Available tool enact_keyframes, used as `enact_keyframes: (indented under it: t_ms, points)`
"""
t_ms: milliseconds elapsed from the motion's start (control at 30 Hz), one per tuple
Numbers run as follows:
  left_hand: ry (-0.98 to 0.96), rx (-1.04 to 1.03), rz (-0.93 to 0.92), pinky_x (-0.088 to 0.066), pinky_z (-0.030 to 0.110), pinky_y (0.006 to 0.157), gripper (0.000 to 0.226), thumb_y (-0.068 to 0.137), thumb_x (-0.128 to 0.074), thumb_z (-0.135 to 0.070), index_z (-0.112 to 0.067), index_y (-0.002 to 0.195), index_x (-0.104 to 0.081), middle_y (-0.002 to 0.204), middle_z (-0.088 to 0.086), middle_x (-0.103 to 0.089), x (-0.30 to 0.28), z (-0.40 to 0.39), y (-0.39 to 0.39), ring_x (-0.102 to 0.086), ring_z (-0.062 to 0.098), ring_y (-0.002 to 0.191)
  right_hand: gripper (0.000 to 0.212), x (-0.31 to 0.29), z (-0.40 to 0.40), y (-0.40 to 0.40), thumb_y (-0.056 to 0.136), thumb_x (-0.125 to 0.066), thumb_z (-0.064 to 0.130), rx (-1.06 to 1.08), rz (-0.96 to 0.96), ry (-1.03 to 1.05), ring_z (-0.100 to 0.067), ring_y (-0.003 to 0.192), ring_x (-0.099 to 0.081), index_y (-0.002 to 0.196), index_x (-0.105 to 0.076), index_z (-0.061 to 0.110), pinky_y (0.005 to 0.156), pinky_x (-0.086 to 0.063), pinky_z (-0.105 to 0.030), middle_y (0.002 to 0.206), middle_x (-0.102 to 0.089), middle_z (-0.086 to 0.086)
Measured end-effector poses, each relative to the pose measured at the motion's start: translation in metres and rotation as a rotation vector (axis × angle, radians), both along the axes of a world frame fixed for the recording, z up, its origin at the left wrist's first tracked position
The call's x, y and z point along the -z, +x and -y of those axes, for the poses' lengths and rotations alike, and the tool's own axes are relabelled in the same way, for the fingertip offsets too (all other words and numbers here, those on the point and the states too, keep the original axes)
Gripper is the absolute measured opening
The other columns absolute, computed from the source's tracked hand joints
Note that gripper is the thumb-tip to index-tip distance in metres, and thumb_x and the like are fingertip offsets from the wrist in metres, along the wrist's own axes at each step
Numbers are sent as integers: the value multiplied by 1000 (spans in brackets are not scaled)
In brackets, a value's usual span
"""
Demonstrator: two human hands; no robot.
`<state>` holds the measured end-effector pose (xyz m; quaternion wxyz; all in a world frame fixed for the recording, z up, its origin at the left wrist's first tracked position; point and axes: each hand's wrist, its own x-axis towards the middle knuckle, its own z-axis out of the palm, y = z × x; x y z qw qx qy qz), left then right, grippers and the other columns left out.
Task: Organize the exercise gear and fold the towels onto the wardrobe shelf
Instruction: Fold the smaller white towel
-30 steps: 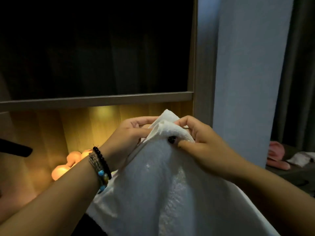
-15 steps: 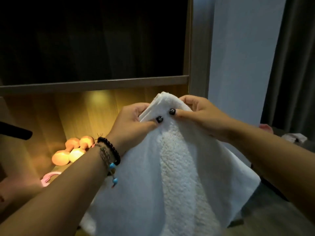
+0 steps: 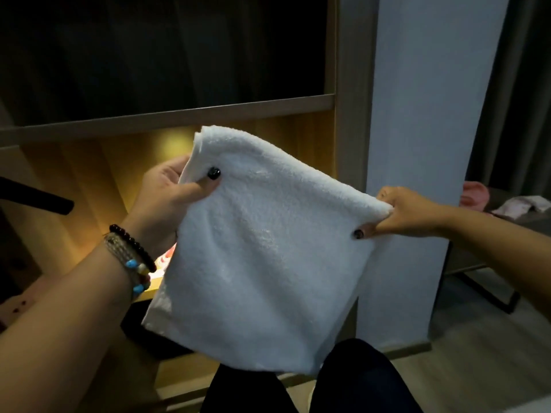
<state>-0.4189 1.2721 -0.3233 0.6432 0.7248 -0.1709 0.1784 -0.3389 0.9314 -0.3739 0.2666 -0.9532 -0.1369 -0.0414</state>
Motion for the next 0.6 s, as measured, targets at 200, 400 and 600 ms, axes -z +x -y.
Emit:
enact_keyframes:
  t_ms: [200,400,600]
  points:
    - [-74,48,43,-58,34,74,35,74,-69,-24,-13,108,-66,103,5,-69,-5,7,0,-67,24,91,81,31,0,-3,41,-86,60,-55,-105,400,-21,104,-60,107,-66,19,89,-54,-39,117,-60,-4]
    - [-22,26,34,-58,28,67,26,74,-68,-18,-12,99,-69,89,3,-71,-9,12,-16,-67,18,77,104,101,-25,-31,14,-96,48,6,-432,1020,-31,84,-68,97,-66,-7,81,-56,-44,92,-70,-19]
    - [-19,-237,4,-58,33,62,19,89,-64,-10,-4,107,-67,94,11,-69,-13,-13,-36,-68,24,79,62,29,-15,-57,36,-83,48,110,-44,910,-19,74,-67,88,-71,17,60,-53,-32,89,-72,-8]
